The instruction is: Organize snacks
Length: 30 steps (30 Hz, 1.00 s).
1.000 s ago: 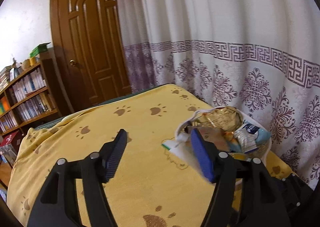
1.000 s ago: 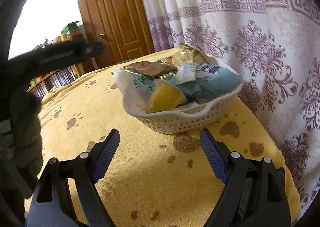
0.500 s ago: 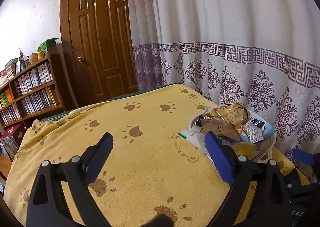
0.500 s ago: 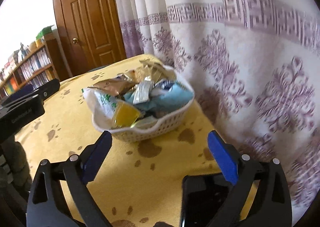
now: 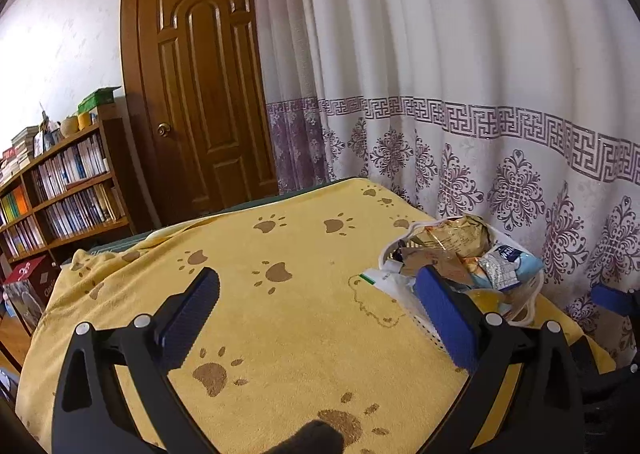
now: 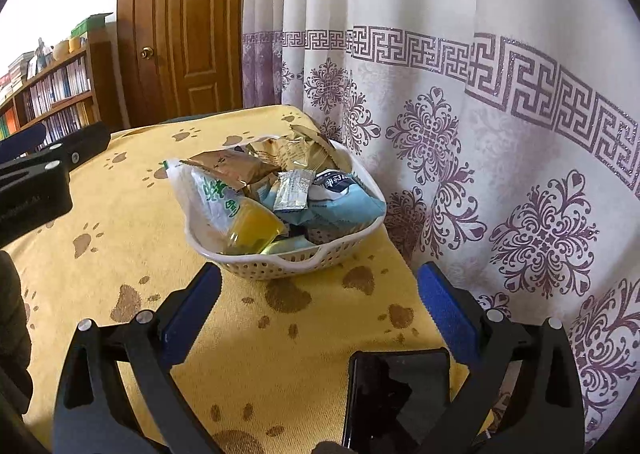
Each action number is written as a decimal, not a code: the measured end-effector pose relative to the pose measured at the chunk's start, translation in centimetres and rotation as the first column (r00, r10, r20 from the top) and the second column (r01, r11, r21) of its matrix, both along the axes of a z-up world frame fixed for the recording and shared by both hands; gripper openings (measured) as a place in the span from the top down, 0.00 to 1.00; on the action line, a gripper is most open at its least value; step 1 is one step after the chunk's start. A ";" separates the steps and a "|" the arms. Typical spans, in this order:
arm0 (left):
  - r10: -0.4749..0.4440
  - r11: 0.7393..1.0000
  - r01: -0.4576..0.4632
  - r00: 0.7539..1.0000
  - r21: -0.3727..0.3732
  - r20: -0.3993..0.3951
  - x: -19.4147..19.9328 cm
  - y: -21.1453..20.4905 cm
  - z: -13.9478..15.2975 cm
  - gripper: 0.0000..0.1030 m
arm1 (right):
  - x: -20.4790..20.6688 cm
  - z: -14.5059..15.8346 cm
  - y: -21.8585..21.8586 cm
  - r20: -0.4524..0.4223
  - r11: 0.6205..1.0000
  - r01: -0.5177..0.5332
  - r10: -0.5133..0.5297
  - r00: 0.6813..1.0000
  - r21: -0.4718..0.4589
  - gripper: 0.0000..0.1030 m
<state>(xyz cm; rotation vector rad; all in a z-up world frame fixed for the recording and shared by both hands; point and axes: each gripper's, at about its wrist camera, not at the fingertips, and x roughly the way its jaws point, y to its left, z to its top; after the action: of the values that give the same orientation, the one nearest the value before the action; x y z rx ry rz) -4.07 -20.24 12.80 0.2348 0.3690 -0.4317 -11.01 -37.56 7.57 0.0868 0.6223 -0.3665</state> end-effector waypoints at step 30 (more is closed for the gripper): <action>-0.034 0.997 0.033 0.999 0.069 0.017 -0.8 -1.4 -1.1 0.05 | 0.8 1.1 0.4 0.005 0.997 0.020 -0.020 1.000 -0.079 0.03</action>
<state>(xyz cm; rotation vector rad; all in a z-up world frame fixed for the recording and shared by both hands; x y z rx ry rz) -4.84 -21.66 11.74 0.3114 0.3630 -0.4500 -10.23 -37.17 8.65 0.0181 0.6023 -0.4100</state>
